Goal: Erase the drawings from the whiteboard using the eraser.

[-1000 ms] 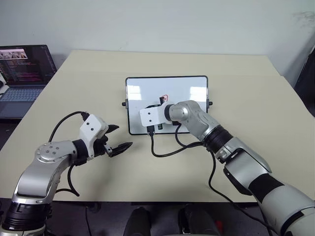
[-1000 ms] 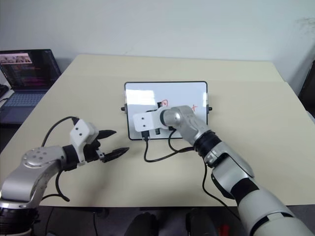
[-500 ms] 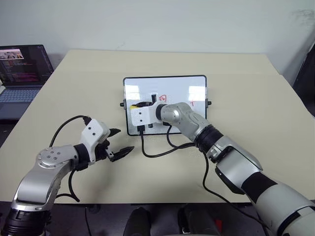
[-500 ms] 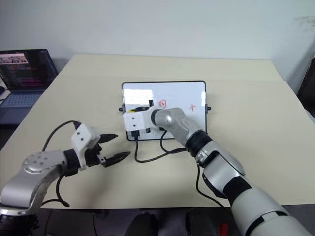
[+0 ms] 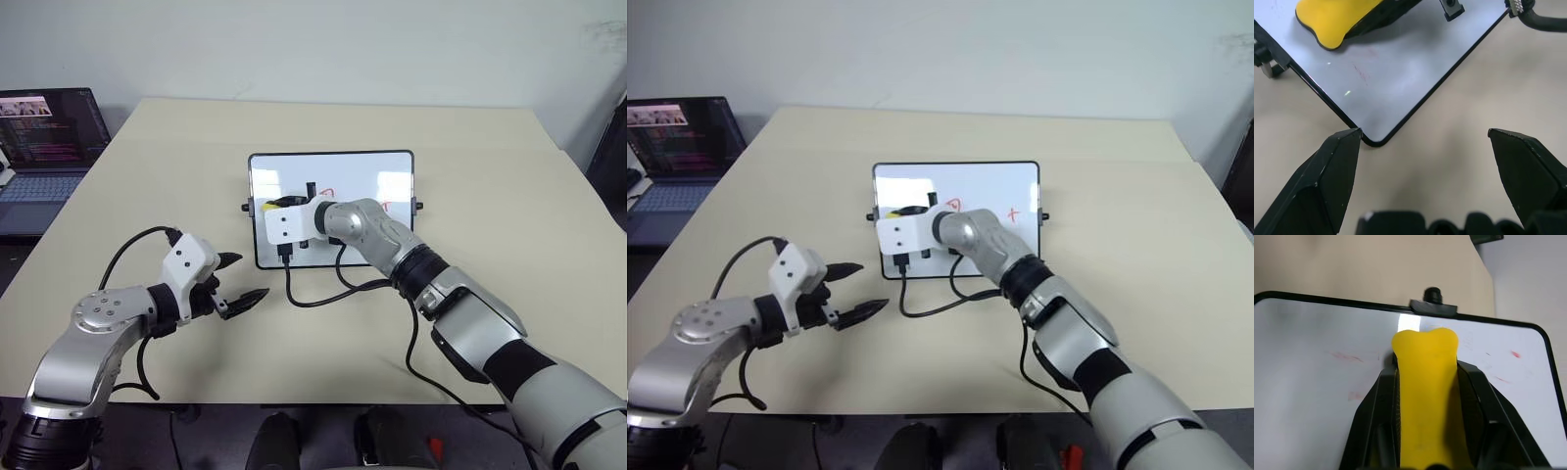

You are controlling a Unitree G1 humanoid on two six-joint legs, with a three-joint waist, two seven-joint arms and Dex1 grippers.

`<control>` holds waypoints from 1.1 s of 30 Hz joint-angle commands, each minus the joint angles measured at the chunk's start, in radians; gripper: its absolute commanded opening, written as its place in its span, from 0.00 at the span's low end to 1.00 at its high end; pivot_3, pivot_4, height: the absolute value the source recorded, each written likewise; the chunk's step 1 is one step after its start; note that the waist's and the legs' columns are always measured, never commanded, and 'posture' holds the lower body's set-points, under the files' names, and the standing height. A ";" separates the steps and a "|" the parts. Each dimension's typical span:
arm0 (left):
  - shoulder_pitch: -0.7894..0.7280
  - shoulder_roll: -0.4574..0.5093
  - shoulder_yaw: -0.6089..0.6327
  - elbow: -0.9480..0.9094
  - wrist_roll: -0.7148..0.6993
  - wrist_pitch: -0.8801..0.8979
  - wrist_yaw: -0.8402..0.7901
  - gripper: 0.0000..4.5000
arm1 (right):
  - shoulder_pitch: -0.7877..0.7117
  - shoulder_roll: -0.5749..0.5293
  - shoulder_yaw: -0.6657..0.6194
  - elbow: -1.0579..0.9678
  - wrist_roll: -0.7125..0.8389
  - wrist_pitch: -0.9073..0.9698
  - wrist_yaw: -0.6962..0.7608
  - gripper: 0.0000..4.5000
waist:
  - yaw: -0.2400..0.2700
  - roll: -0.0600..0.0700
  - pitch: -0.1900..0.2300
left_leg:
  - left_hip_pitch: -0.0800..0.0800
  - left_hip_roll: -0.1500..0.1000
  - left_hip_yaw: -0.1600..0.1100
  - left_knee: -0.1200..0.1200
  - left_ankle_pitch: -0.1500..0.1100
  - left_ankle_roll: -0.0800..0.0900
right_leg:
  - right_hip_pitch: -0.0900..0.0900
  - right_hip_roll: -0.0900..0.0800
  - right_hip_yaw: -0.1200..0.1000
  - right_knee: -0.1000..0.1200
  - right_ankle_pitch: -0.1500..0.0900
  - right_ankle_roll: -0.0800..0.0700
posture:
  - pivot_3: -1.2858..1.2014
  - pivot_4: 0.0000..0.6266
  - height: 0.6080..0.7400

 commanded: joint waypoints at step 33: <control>-0.223 -0.069 -0.054 0.152 -0.019 -0.116 -0.114 1.00 | 0.889 -0.217 -0.370 -1.437 0.414 0.935 0.031 0.27 | 0.000 0.000 0.000 | -0.004 -0.002 -0.001 0.000 0.000 0.000 | -0.001 0.003 -0.001 -0.002 -0.001 0.002 | 0.52 0.24 1.00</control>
